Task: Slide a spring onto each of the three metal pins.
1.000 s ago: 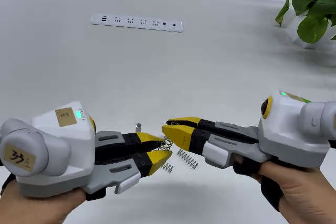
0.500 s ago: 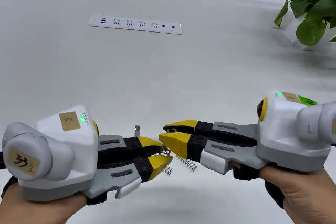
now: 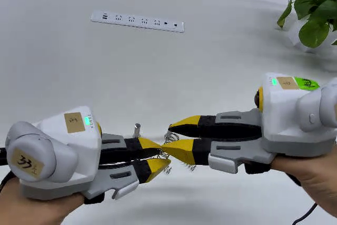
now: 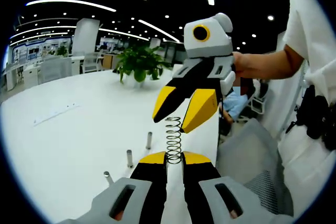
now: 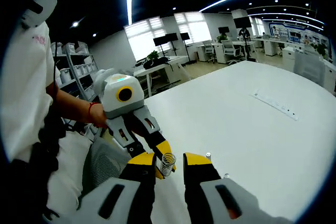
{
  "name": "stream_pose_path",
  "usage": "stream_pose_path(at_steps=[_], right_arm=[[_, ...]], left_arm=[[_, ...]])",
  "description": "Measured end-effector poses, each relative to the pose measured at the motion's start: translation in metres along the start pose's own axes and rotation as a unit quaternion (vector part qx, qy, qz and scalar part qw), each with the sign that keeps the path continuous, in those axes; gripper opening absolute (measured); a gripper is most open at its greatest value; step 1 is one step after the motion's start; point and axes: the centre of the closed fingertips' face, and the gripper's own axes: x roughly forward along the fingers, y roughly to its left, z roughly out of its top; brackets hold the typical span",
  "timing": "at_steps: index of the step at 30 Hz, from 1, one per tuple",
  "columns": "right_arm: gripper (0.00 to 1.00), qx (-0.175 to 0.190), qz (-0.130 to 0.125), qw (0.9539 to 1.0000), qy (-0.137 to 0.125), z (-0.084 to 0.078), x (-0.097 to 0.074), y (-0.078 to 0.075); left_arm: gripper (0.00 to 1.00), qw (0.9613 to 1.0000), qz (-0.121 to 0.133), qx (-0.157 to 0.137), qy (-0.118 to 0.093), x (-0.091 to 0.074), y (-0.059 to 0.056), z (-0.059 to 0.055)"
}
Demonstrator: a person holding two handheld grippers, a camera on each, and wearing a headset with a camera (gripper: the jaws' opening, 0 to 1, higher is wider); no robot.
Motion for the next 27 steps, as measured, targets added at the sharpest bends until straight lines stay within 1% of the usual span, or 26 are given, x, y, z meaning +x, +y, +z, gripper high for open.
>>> stream_pose_path(at_steps=[1,2,3,4,5,6,7,8,10,11,12,13,15,16,18,21,22,24,27], right_arm=[[0.21,-0.011,0.017,0.9997,0.014,0.001,0.0,0.003],[0.21,-0.02,0.028,0.9991,0.026,0.001,0.0,0.005],[0.21,-0.04,0.044,0.997,0.049,-0.001,0.001,0.008],[0.22,-0.047,0.049,0.9961,0.056,-0.001,0.001,0.009],[0.22,-0.071,0.062,0.9922,0.082,-0.004,0.002,0.011],[0.23,-0.098,0.071,0.9871,0.105,-0.006,0.003,0.011],[0.23,-0.113,0.079,0.9833,0.119,-0.007,0.004,0.012],[0.23,-0.131,0.091,0.9779,0.135,-0.008,0.005,0.014],[0.24,-0.152,0.103,0.971,0.153,-0.01,0.008,0.01],[0.24,-0.166,0.114,0.9651,0.168,-0.011,0.01,0.01],[0.24,-0.177,0.12,0.9603,0.179,-0.012,0.011,0.01],[0.23,-0.193,0.129,0.9531,0.194,-0.014,0.013,0.01],[0.23,-0.211,0.144,0.9433,0.212,-0.017,0.016,0.011],[0.23,-0.221,0.152,0.9366,0.225,-0.02,0.017,0.011],[0.22,-0.232,0.162,0.9289,0.239,-0.022,0.019,0.01],[0.19,-0.242,0.173,0.9211,0.251,-0.024,0.02,0.01],[0.19,-0.243,0.176,0.9195,0.254,-0.024,0.02,0.01],[0.17,-0.246,0.181,0.9169,0.257,-0.024,0.021,0.009],[0.15,-0.248,0.183,0.9156,0.259,-0.024,0.023,0.007]], left_arm=[[0.1,1.0,0.0,0.002,0.001,0.0,0.0,0.0],[0.1,1.0,0.0,0.004,0.002,-0.001,0.0,-0.001],[0.1,1.0,0.0,0.008,0.004,-0.001,0.001,-0.002],[0.1,0.9999,0.001,0.009,0.005,-0.001,0.001,-0.002],[0.1,0.9999,0.001,0.012,0.006,-0.002,0.002,-0.003],[0.1,0.9998,0.001,0.015,0.009,-0.002,0.003,-0.004],[0.1,0.9998,0.001,0.018,0.011,-0.002,0.004,-0.005],[0.1,0.9997,0.001,0.021,0.013,-0.003,0.004,-0.006],[0.1,0.9996,0.001,0.024,0.015,-0.003,0.004,-0.007],[0.1,0.9995,0.0,0.026,0.016,-0.002,0.004,-0.008],[0.1,0.9995,0.0,0.027,0.017,-0.002,0.005,-0.008],[0.1,0.9994,-0.001,0.03,0.017,-0.002,0.005,-0.009],[0.1,0.9993,-0.001,0.033,0.018,-0.001,0.005,-0.009],[0.1,0.9992,-0.001,0.035,0.018,-0.001,0.005,-0.009],[0.1,0.9991,0.0,0.038,0.019,-0.001,0.005,-0.009],[0.1,0.9991,0.001,0.038,0.017,-0.001,0.006,-0.009],[0.1,0.9991,0.002,0.038,0.017,-0.001,0.006,-0.009],[0.1,0.9991,0.004,0.038,0.016,-0.002,0.008,-0.009],[0.1,0.9992,0.005,0.037,0.013,-0.002,0.009,-0.008]])
